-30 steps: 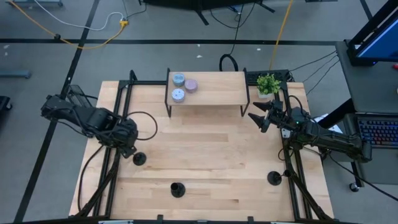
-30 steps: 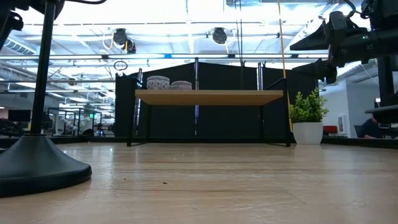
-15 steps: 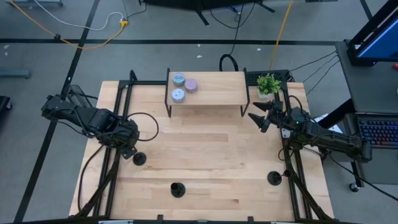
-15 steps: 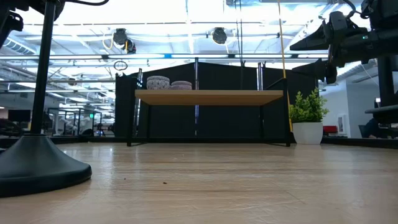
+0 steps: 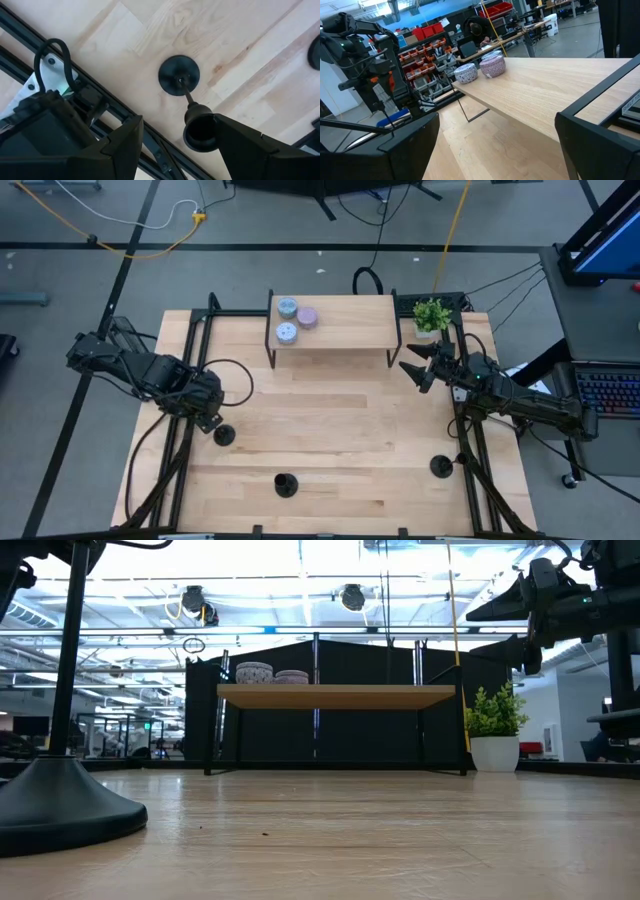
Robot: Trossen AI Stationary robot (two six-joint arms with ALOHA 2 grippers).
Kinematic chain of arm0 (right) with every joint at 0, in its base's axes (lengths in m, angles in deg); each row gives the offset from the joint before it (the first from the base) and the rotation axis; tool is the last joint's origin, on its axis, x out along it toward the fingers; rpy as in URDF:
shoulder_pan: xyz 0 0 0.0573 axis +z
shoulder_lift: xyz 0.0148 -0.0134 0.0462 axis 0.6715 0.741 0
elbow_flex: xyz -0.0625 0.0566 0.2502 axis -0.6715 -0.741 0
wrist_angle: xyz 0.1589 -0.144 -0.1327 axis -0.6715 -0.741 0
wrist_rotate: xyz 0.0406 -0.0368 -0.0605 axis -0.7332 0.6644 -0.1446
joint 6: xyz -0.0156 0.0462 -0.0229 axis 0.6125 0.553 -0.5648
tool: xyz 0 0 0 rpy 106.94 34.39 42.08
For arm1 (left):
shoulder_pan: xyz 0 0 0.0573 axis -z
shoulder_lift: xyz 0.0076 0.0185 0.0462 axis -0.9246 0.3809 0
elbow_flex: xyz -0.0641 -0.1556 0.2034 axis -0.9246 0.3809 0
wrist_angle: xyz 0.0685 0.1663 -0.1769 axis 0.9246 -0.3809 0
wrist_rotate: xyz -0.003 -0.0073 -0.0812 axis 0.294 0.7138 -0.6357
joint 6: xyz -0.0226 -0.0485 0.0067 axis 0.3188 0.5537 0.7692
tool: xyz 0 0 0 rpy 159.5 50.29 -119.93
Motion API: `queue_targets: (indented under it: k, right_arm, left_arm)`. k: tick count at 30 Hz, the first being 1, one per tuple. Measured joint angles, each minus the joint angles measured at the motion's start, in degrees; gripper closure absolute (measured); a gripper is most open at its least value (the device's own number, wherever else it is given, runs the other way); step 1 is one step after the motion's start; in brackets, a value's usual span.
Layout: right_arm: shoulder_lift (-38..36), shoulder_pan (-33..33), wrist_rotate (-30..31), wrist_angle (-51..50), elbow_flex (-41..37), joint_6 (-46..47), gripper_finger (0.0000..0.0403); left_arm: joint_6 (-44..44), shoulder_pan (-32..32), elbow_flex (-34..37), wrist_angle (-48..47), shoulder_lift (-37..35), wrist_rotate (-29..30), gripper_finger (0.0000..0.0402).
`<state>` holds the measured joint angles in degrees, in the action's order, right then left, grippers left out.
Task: Pick & Place candle stick holders
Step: Put the left black candlestick holder on the shelf
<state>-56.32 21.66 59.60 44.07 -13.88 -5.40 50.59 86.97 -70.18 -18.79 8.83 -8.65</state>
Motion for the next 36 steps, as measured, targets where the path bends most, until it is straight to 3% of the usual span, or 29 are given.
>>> queue_targets:
  k: [25, 36]
  right_arm:
    - [-0.01, -0.01, 0.0, 0.0, 0.0, 0.01, 0.0014]
    - [0.01, -0.01, 0.0, -0.02, 0.0, 0.02, 0.0014]
  left_arm:
    - [1.22, -0.04, 0.0, -0.04, -0.11, -4.1, 0.0158]
    - [-3.81, -0.04, 1.15, 0.08, 0.86, -3.6, 0.0158]
